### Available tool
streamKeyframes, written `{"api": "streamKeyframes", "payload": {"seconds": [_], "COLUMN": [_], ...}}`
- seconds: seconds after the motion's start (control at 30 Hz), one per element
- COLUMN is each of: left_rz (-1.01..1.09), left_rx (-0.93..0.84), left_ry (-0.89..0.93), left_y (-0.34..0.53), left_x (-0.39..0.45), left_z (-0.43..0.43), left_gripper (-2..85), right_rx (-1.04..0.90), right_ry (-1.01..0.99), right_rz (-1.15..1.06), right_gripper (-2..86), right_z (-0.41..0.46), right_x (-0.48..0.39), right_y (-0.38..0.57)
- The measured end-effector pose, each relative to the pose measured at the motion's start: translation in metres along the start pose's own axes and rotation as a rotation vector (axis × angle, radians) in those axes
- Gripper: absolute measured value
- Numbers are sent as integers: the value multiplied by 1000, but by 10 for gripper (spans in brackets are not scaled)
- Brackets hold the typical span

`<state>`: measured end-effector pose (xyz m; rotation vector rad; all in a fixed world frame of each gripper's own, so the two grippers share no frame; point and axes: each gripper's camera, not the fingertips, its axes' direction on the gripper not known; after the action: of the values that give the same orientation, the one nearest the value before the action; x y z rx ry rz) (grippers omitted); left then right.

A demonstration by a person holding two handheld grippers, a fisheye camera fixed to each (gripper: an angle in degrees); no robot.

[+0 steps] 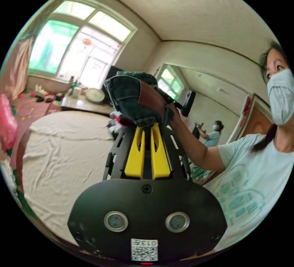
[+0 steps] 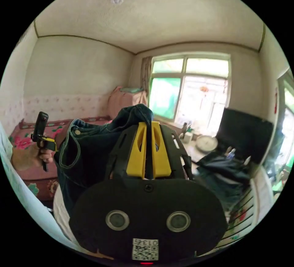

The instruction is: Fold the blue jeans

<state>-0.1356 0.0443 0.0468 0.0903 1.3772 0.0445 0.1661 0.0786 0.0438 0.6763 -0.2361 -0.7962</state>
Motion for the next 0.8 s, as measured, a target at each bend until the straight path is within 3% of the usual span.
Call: {"api": "streamKeyframes", "payload": {"seconds": [0.17,0.37,0.47,0.63,0.8], "left_rz": [-183,-487,-614,-582,-417], "left_rx": [-135,-319,-278,-253,-310], "left_ry": [-291,-417,-419,-480,-528], "left_y": [58,123,140,111,44], "left_x": [-109,-237,-265,-276,-276], "left_z": [-3,13,2,-17,17], "left_gripper": [26,44,64,88,157], "right_rx": [-345,-762,-719,-568,-728], "right_ry": [-232,-432,-442,-334,-63], "right_rz": [101,203,287,391,442], "right_gripper": [29,72,118,127,121], "right_z": [162,277,271,195,98], "right_x": [-24,-55,-41,7,19], "right_y": [62,122,120,111,164]}}
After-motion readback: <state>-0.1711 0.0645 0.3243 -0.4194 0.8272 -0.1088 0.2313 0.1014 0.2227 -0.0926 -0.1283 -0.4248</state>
